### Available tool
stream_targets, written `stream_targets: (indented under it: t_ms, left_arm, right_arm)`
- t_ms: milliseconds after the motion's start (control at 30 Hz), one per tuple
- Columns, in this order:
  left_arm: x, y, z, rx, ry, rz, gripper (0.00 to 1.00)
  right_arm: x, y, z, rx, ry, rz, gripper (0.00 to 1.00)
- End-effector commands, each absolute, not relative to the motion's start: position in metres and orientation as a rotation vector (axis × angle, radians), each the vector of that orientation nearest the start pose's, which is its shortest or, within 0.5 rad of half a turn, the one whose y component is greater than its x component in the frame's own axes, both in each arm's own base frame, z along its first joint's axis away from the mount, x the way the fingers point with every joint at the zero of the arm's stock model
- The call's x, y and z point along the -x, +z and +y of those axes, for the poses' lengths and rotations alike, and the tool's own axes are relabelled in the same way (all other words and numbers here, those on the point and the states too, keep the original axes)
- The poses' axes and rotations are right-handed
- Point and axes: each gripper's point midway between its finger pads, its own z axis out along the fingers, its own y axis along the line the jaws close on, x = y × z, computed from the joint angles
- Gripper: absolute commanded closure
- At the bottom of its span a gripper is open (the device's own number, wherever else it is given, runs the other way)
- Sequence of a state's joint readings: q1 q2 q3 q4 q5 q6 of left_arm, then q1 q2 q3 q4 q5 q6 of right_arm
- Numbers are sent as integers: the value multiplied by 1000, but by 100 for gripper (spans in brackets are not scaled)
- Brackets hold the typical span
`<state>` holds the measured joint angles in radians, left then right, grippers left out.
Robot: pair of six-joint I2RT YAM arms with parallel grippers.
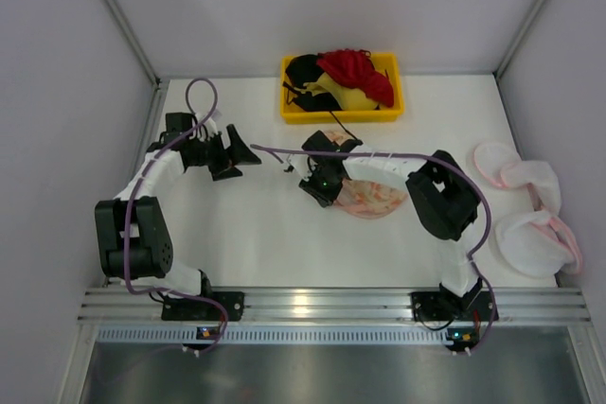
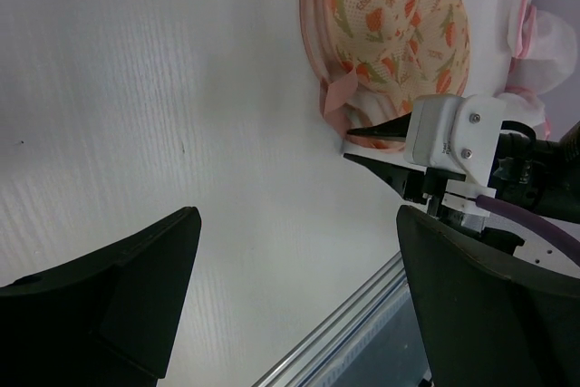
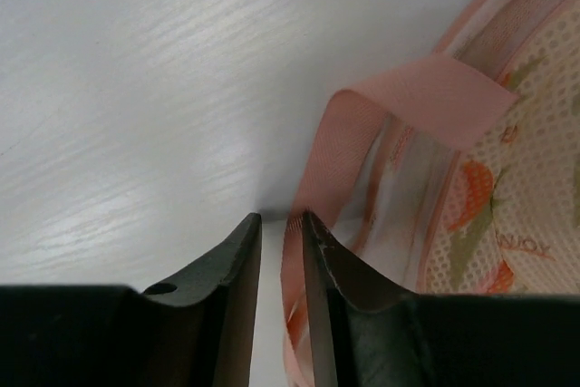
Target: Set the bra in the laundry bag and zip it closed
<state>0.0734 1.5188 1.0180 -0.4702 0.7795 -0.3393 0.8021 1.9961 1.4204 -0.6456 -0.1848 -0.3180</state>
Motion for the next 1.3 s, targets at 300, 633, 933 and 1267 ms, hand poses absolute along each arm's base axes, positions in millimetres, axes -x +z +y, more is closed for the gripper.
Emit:
stream_targets:
  t_ms: [300,633,933,1267]
  left_arm:
    - [-345,156,-96,152,-1046,2351,5]
    - [-345,163,-93,136,-1038,2329,5]
    - [-340,159,-95,127,-1054,2335,7]
    - [-345,141,-106,179,-1032,2392,8]
  right_arm:
    - [-270,93,375,1517,559,2172,100]
    - [-269,169,387,1438,678,2030,100]
    - [-298,282,343,1118,726,1905,100]
    - [-309,246,277,1069,627,2040,89]
